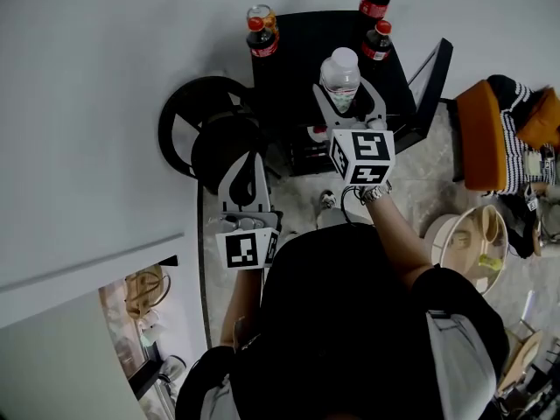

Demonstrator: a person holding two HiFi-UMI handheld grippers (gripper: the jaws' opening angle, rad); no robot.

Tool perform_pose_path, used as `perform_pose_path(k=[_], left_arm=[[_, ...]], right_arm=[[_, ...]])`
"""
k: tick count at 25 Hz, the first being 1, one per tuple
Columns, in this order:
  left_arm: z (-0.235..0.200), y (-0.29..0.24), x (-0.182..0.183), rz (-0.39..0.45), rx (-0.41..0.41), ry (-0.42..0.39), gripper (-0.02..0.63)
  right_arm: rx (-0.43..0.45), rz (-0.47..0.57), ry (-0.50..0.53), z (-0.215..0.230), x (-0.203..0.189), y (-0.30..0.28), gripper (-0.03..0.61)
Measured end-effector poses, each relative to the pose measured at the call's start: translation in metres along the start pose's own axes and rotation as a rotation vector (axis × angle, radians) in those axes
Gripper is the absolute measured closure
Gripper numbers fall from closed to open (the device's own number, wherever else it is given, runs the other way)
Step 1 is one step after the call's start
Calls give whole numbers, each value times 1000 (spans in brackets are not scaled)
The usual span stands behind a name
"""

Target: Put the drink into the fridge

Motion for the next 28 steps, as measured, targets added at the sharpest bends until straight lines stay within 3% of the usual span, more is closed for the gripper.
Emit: perform_pose_path(k=[5, 16, 28], left_arm=[[-27, 34, 9, -12, 14, 21, 604], [-49, 93, 15, -27, -39, 72, 604], [-30, 112, 2, -33, -132, 146, 604]], right_arm=[[-5, 10, 6, -35, 7, 15, 270], [-30, 2, 38, -94, 7, 63, 270], [-116, 20, 54, -96, 8, 127, 270]])
Point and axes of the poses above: the fingertips, and each gripper's own axes: y backward along the fingers, z to its right, x out of its top, the point moved 4 cm from there along y, backward along the fingers, and after that the axes turned 14 degrees about z, right-handed, at the moved point
